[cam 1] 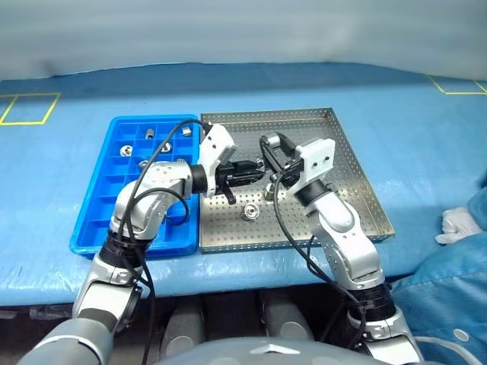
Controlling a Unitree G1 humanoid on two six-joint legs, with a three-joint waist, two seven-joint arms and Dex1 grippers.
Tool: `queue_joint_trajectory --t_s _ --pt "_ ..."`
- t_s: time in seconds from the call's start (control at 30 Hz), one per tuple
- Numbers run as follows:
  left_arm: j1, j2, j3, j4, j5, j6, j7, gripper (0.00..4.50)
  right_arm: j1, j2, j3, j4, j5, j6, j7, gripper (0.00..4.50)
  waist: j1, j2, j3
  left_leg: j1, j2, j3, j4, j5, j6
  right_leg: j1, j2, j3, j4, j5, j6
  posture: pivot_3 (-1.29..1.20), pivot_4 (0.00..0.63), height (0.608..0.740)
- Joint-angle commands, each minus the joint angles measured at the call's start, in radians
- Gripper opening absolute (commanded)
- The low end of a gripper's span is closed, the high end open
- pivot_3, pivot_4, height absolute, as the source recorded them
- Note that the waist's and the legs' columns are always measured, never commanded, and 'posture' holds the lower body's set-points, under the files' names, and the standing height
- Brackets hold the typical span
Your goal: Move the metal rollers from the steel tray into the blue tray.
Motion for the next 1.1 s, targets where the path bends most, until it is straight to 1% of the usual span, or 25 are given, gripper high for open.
queue_joint_trajectory --t_s 0.03,0.13,0.23,0.3,0.37,0.4,0.47,0.53,0.6,0.67,0.73,0.83,0.87,0.97,1.1 --pt "0.014 -0.012 0.014 -0.040 -0.063 0.080 0.020 0.83 -0.029 0.007 -0.071 -0.019 -0.052 -0.095 -0.045 1.28 0.005 -0.001 0.001 -0.001 0.000 0.000 0.000 0.000 0.000 0.000 0.000 0.000 0.000 0.000 0.001 -0.08 0.150 0.740" --pt "0.022 -0.029 0.052 -0.052 -0.103 0.119 0.045 0.83 -0.037 0.021 -0.090 -0.001 -0.094 -0.135 -0.072 1.28 0.003 -0.001 0.001 0.000 0.001 0.000 0.000 0.000 0.000 -0.001 0.001 0.000 0.000 0.000 0.001 -0.08 0.150 0.740" --pt "0.032 -0.022 0.069 -0.066 -0.093 0.091 0.087 0.83 -0.039 0.033 -0.101 0.004 -0.091 -0.126 -0.067 1.28 0.003 -0.001 0.000 0.001 0.001 0.000 0.000 0.000 0.000 0.000 0.002 0.000 0.001 0.000 0.000 -0.07 0.150 0.740" --pt "0.041 -0.007 0.080 -0.081 -0.064 0.029 0.114 0.83 -0.028 0.035 -0.099 -0.011 -0.029 -0.071 -0.022 1.28 0.002 -0.001 0.001 0.001 0.001 0.000 0.000 0.000 0.000 0.000 0.001 0.000 0.001 0.000 0.000 -0.07 0.150 0.740" --pt "0.042 0.020 0.095 -0.095 -0.024 -0.023 0.157 0.83 0.002 0.010 -0.080 -0.044 0.019 0.022 0.040 1.28 0.004 -0.001 0.001 0.001 0.001 0.000 0.000 0.000 0.000 0.000 0.001 0.000 0.001 0.000 0.000 -0.06 0.150 0.740" --pt "0.042 0.041 0.107 -0.103 -0.009 -0.041 0.170 0.83 0.020 -0.007 -0.070 -0.062 0.026 0.063 0.063 1.28 0.007 -0.001 0.001 0.001 0.001 0.000 0.000 0.000 0.000 0.000 0.001 0.000 0.001 0.000 -0.001 -0.06 0.150 0.740" --pt "0.054 0.114 0.130 -0.127 0.036 -0.097 0.180 0.83 0.063 -0.052 -0.048 -0.115 0.058 0.173 0.117 1.28 0.012 -0.001 0.001 0.001 0.001 0.000 -0.001 0.000 0.000 0.000 0.001 0.000 0.001 -0.001 -0.001 -0.06 0.150 0.740" --pt "0.068 0.160 0.142 -0.140 0.058 -0.134 0.184 0.83 0.092 -0.083 -0.037 -0.161 0.102 0.238 0.167 1.28 0.015 -0.001 0.001 0.001 0.001 0.000 -0.002 0.000 0.000 -0.001 0.001 0.000 0.001 -0.001 -0.002 -0.04 0.150 0.740" --pt "0.104 0.230 0.158 -0.155 0.091 -0.196 0.164 0.83 0.129 -0.128 -0.014 -0.224 0.198 0.292 0.275 1.28 0.019 -0.001 0.001 0.001 0.001 0.000 -0.002 0.000 0.000 -0.001 0.001 0.000 0.001 -0.001 -0.002 -0.04 0.150 0.740" --pt "0.133 0.271 0.172 -0.165 0.105 -0.235 0.152 0.83 0.153 -0.165 0.005 -0.267 0.256 0.319 0.356 1.28 0.023 -0.001 0.001 0.001 0.001 0.000 -0.003 0.000 0.000 -0.001 0.001 0.000 0.000 -0.002 -0.002 -0.03 0.150 0.740" --pt "0.161 0.307 0.196 -0.171 0.091 -0.206 0.149 0.83 0.172 -0.209 0.033 -0.312 0.317 0.337 0.452 1.28 0.030 -0.001 0.001 0.001 0.002 0.000 -0.002 0.000 0.000 -0.001 0.001 -0.001 0.000 -0.002 -0.003 -0.02 0.150 0.740" --pt "0.197 0.346 0.212 -0.176 0.100 -0.163 0.166 0.83 0.177 -0.245 0.049 -0.334 0.356 0.348 0.515 1.28 0.037 -0.002 0.001 0.001 0.002 0.000 -0.001 0.000 0.000 0.000 0.001 -0.001 0.000 -0.002 -0.002 -0.01 0.150 0.740" --pt "0.205 0.352 0.214 -0.173 0.114 -0.144 0.191 0.83 0.175 -0.253 0.049 -0.333 0.354 0.351 0.517 1.28 0.039 -0.002 0.002 0.001 0.002 0.000 -0.001 0.000 0.000 0.000 0.001 -0.001 0.000 -0.002 -0.002 0.00 0.150 0.740" --pt "0.202 0.327 0.223 -0.137 0.172 -0.062 0.317 0.83 0.160 -0.245 0.050 -0.309 0.326 0.348 0.493 1.28 0.048 -0.004 0.003 0.001 0.002 0.000 0.000 0.000 0.000 0.000 0.000 -0.002 0.000 -0.002 -0.002 0.01 0.150 0.740" --pt "0.219 0.332 0.190 -0.125 0.240 0.010 0.401 0.83 0.149 -0.233 0.051 -0.297 0.315 0.340 0.479 1.28 0.053 -0.006 0.004 0.001 0.002 -0.001 0.000 0.000 0.000 0.000 0.000 -0.003 0.000 -0.002 -0.002 0.02 0.150 0.740"
